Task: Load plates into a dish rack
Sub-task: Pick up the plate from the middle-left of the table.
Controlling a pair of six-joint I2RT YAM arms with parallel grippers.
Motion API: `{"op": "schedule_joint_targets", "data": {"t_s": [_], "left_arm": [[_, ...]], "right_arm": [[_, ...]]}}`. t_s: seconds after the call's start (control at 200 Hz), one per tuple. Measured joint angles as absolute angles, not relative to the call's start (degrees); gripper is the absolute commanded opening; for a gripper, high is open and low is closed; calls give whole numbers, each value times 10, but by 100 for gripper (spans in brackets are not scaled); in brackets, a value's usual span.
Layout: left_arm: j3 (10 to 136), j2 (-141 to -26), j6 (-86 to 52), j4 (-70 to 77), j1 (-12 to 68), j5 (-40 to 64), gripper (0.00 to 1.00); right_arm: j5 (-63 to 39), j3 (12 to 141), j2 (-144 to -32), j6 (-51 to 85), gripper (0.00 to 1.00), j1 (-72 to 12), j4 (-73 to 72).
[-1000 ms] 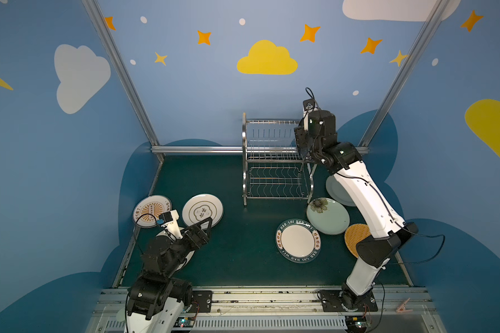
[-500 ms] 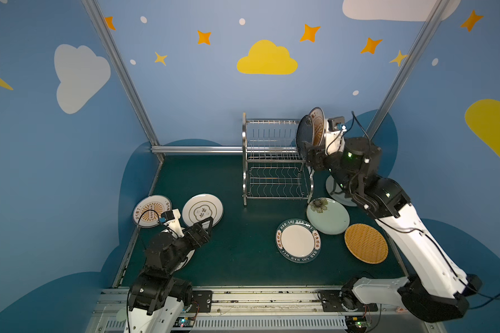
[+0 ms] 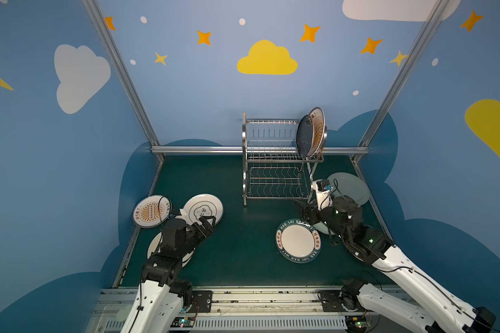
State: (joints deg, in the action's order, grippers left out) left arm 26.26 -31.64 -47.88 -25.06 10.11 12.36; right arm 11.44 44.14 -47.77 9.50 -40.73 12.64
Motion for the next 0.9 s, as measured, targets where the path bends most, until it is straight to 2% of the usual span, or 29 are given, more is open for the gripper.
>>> {"op": "schedule_joint_targets", "data": {"t_s": [0.19,0.381,0.646,0.901], "left_arm": [[182,-402,-591,-147,101,116,100],[172,-505,-675,-42,101,98,97],[170,-608,-780,71,101,40,83],[155,-677,-839,158,98,-10,67]], "right_arm": [[42,343,-461,128,91,-408,32],[-10,303,-498,148,91,-416,-55],[-29,289,-571,158,91,-419,-100],[-53,291,-596,163,91,-426,-107]]}}
